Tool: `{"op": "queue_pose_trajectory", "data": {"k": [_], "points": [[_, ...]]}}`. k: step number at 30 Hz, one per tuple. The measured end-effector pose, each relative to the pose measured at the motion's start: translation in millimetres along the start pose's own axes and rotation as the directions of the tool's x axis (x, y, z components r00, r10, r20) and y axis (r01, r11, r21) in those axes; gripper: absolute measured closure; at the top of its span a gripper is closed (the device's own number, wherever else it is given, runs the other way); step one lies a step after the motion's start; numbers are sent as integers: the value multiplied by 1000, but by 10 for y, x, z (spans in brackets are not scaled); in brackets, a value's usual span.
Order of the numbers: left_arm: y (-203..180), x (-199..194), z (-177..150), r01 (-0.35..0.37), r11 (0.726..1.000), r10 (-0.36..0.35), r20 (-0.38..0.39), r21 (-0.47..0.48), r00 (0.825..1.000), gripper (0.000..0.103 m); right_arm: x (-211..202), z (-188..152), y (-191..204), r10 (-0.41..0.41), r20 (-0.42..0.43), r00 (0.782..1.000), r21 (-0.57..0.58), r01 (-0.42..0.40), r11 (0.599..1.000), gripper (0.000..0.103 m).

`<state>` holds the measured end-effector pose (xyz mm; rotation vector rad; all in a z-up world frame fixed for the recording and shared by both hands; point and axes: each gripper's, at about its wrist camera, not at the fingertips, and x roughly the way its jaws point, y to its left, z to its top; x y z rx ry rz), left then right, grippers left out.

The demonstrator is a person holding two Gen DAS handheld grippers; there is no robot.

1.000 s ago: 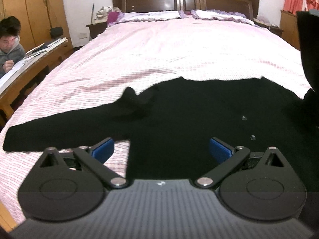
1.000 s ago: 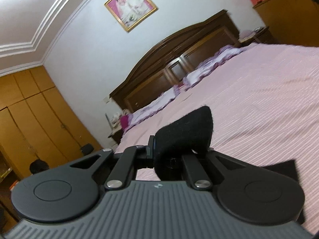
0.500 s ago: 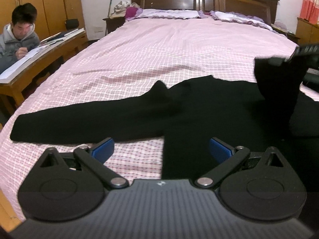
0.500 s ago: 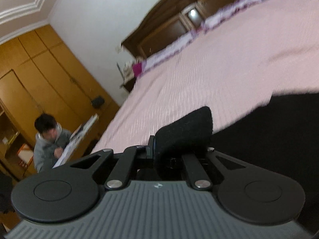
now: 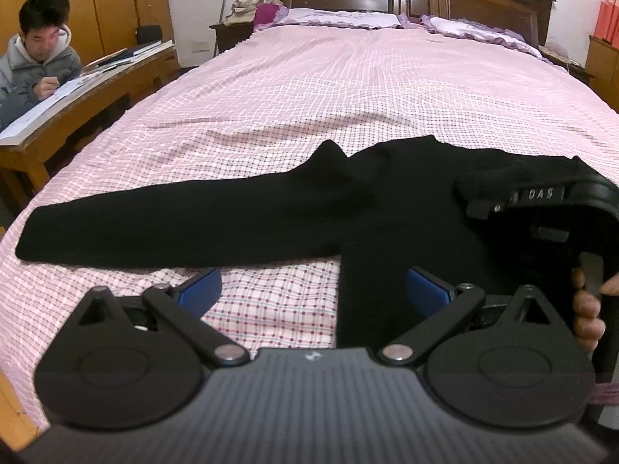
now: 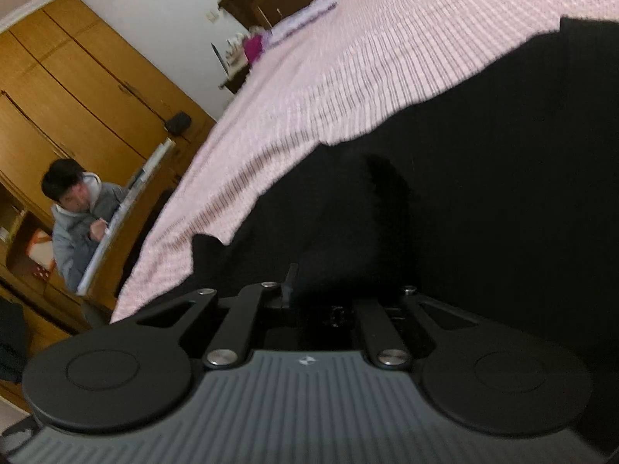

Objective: Fold small clothes

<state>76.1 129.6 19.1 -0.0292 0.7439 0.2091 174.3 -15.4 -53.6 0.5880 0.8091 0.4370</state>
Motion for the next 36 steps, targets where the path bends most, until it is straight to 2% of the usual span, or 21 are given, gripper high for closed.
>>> {"op": "queue_pose_trajectory", "data": {"k": [2,4,6,8,9,12,15,18,21,25,28,32,36], "points": [[-10,-2,0,1,1000,-1,5,1,1000,0,39,-6,0,10,-8,1000,1,-10,1000,86],[-26,-6,9,8,1000,-8,10,2,1000,0,-30,26,-15,24,-23,999,4,-24,1000,72],[-54,-10,30,19,1000,-19,14,3,1000,0,-102,51,6,48,-43,998,3,-48,999,47],[-94,-41,56,31,1000,-31,26,4,999,0,-238,66,41,67,-47,997,-29,-69,997,34],[-112,-62,65,35,999,-35,34,5,999,0,-299,68,59,75,-46,996,-56,-78,995,32],[-195,-120,108,50,999,-51,55,21,997,0,-596,97,11,86,-51,995,-110,-91,990,30],[-309,-164,153,61,997,-64,67,47,996,0,-929,152,-151,73,-54,996,-104,-79,991,29],[-445,-180,196,75,994,-80,73,74,994,0,-1307,216,-349,18,-22,1000,-119,-20,993,29],[-597,-172,249,93,992,-100,77,88,992,0,-1666,269,-559,-75,36,997,-161,80,984,27],[-828,-100,309,138,986,-145,66,94,987,0,-2000,315,-864,-195,100,976,-179,211,961,25],[-1019,-10,339,178,979,-185,59,97,981,0,-2181,358,-1129,-236,134,962,-152,255,955,25],[-1301,132,347,186,972,-198,78,146,977,0,-2271,439,-1404,-284,163,945,-137,307,942,25],[-1489,364,349,173,977,-182,62,127,981,1,-2260,476,-1585,-375,197,906,-176,409,895,24]]}}
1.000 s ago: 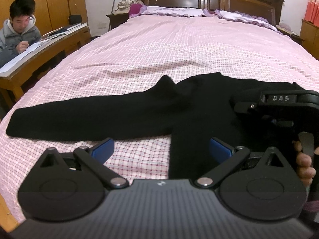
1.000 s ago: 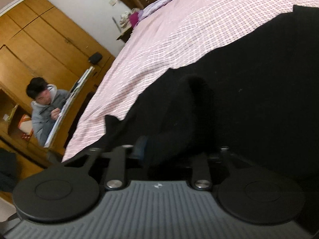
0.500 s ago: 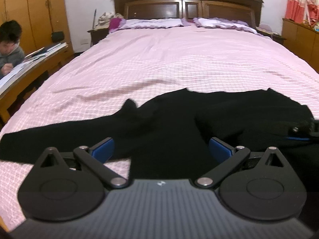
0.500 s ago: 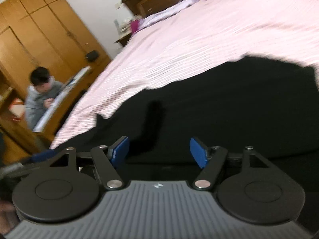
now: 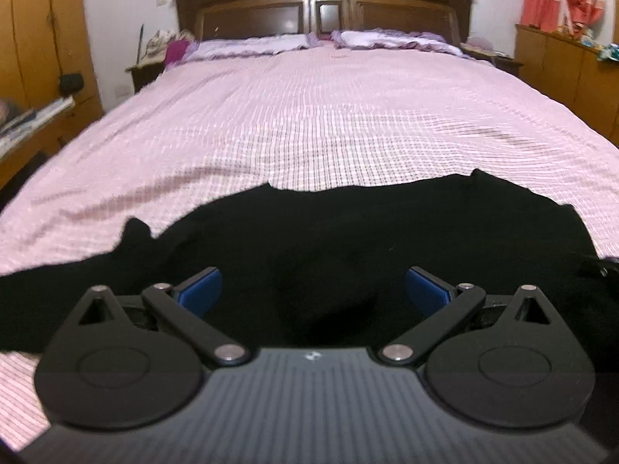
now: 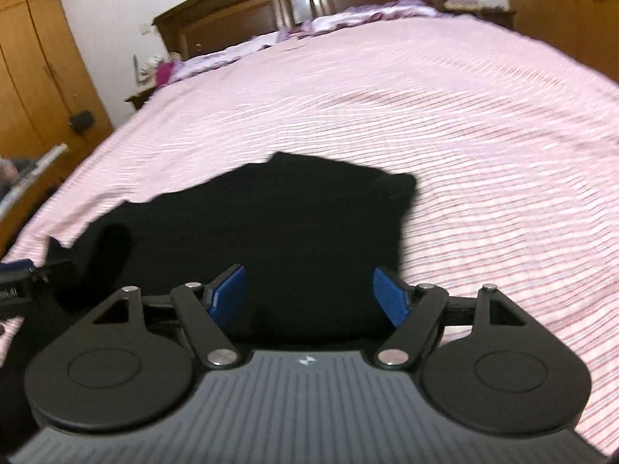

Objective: Fold small clothes

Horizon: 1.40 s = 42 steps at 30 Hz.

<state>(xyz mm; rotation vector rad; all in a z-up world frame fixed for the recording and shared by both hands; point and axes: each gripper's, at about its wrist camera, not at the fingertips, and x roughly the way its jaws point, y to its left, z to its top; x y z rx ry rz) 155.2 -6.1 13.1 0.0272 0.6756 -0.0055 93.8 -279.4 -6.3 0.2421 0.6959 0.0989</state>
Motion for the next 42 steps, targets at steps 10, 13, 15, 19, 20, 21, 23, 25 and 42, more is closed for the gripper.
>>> {"op": "queue_pose_trajectory", "data": {"k": [10,13,15,19,20,21,23,25,42], "points": [[-71,298,8,-41,999,41,15,9,999,40,191,-197,-269,54,54,997,61,-57,997,19],[10,307,7,-41,999,41,14,-8,999,65,189,-223,-290,66,68,996,54,-70,996,19],[84,296,5,-50,999,50,14,-20,999,69,163,-240,-264,70,72,995,49,-73,996,18],[283,250,-14,-102,994,103,18,-36,995,69,162,-236,-193,72,77,994,44,-76,996,18],[334,239,-19,-117,992,118,16,-41,993,69,160,-242,-194,75,78,994,44,-78,996,18],[398,224,-24,-133,990,134,12,-47,991,68,159,-245,-198,75,79,994,46,-79,996,18],[516,180,-33,-153,986,153,9,-65,988,69,158,-248,-205,76,81,994,50,-80,996,18],[656,112,-41,-140,984,141,0,-106,990,68,159,-249,-203,77,82,994,51,-81,995,18],[939,-243,-100,54,941,-16,115,-334,993,35,181,-260,-183,75,86,993,61,-80,995,18]]}}
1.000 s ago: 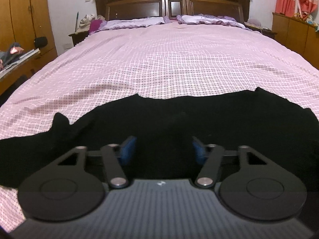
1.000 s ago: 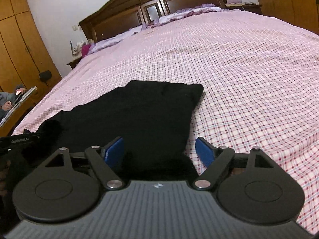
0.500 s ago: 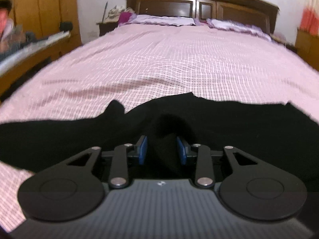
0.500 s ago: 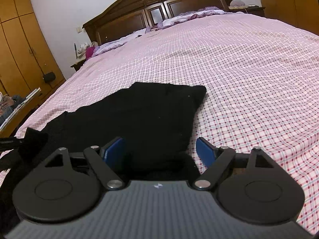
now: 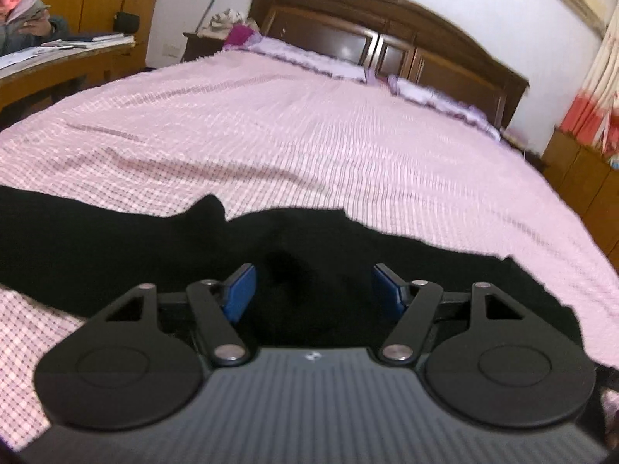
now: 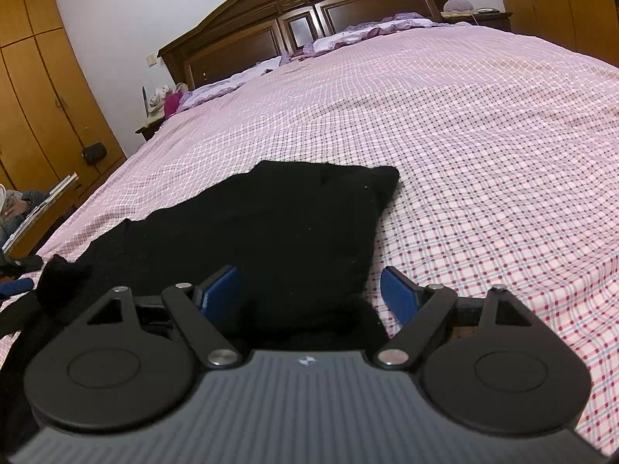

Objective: Fold small clothes

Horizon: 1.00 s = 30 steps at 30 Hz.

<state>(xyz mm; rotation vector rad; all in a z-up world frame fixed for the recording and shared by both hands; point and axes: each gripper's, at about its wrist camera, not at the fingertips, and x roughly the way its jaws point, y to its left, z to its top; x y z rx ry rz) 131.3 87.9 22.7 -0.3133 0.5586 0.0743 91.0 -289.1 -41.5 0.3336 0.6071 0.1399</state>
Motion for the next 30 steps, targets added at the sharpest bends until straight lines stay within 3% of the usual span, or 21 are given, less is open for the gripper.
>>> {"op": "queue_pose_trajectory", "data": {"k": [3,10,13,14,15,16,19,20,21,23,30], "points": [[22,-74,15,-22,1000,22,46,-18,999,35,0,2,0,0,0,1000,1,0,1000,18],[39,333,-38,-13,999,16,-60,37,998,35,65,140,3,4,5,1000,13,-4,1000,18],[72,497,-83,-7,999,9,-63,33,998,38,158,238,-56,5,-2,1000,66,-5,998,18],[84,526,-86,-7,1000,9,-58,30,998,47,198,266,-81,4,-6,1000,81,-3,997,18],[100,557,-83,10,1000,-8,-61,30,998,83,244,293,-100,0,-9,1000,89,1,996,18],[115,587,-76,25,999,-23,-77,21,997,91,298,315,-122,-9,-15,1000,95,10,995,18],[173,570,-60,52,999,-52,-50,-8,997,92,454,366,-184,-30,-26,999,133,33,991,20],[173,556,-51,53,999,-53,-34,4,998,92,490,378,-197,-35,-24,999,148,38,988,28],[178,547,-44,53,999,-53,-24,10,998,92,521,395,-195,-32,-21,999,145,35,989,58],[184,563,-25,53,999,-53,-28,5,998,92,570,421,-176,-38,-28,999,128,41,991,94],[153,719,-62,-42,998,48,-120,50,992,88,657,422,-138,-126,-37,991,72,128,989,96]]}}
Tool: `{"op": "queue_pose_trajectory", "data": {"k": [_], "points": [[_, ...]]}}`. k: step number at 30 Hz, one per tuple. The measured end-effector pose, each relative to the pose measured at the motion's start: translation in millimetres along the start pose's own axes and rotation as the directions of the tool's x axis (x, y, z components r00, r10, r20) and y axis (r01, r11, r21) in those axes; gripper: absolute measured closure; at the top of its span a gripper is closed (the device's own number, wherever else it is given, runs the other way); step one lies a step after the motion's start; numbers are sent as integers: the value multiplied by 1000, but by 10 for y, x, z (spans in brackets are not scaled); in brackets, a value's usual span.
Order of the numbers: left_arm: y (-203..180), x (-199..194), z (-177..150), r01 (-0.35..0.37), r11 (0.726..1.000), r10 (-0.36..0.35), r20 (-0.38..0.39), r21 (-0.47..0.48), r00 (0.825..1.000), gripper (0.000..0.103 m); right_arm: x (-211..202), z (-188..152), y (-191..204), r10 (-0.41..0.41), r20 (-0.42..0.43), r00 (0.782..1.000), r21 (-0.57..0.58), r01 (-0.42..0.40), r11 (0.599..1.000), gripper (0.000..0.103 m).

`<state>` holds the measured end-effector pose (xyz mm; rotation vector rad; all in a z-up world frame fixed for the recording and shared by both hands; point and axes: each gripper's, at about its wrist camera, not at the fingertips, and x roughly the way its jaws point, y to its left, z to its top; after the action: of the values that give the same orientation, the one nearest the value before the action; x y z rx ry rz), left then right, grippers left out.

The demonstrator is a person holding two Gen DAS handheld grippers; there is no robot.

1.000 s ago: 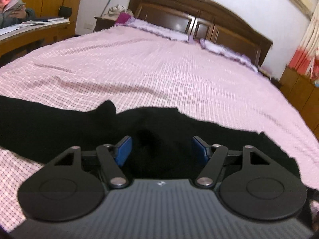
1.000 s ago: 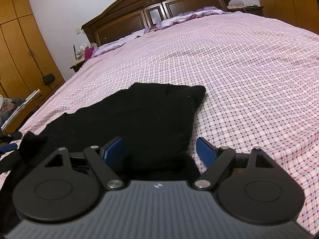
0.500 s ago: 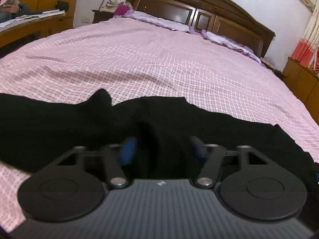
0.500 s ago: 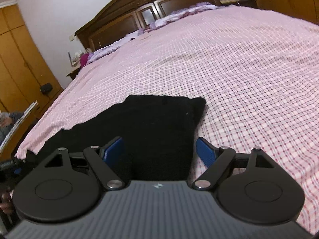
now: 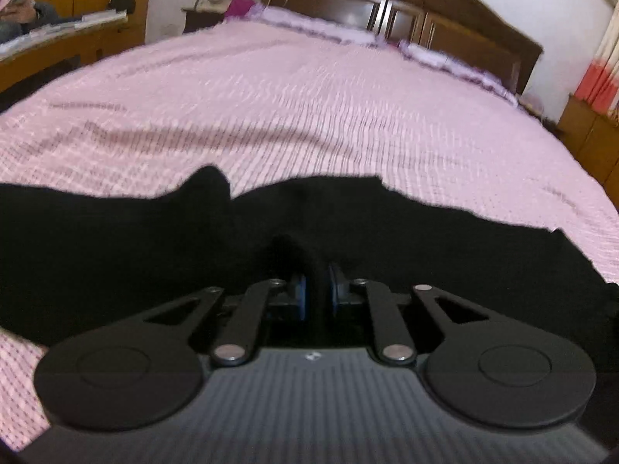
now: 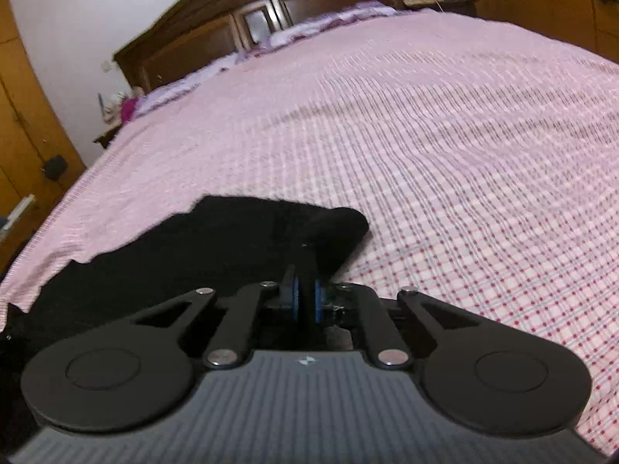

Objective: Fold small clothes

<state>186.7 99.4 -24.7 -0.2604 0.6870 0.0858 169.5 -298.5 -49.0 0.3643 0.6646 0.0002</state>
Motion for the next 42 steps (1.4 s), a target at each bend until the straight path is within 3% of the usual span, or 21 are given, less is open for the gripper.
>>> {"op": "queue_pose_trajectory", "data": {"k": [2,4,8,12,18,22,29,34,42], "points": [[14,-1,11,1,1000,-1,-7,-11,1000,86,58,-14,-22,-1,-17,1000,11,1,1000,95],[29,-44,32,4,1000,-4,-11,-27,1000,74,41,-6,-40,11,-16,1000,23,-10,1000,93],[110,-260,86,-36,998,37,1,-58,999,55,-151,-6,-49,25,-6,1000,59,-25,998,66],[315,-561,151,-78,994,80,15,-71,997,54,-518,-63,22,70,35,997,54,-72,996,39],[792,-1003,205,-216,971,212,-45,-107,976,52,-1087,-207,148,231,34,972,142,-233,962,21],[1149,-1269,169,-282,949,279,-39,-141,959,46,-1386,-332,351,297,31,954,109,-298,948,18],[1795,-1273,45,-326,894,306,-113,-307,945,45,-1624,-674,628,271,-9,963,52,-270,962,16],[2071,-1142,-8,-307,862,286,-114,-403,951,45,-1628,-873,673,225,-54,973,45,-223,974,16],[2303,-914,48,-218,817,250,-12,-534,968,45,-1597,-1032,591,165,-91,982,50,-161,986,16]]}}
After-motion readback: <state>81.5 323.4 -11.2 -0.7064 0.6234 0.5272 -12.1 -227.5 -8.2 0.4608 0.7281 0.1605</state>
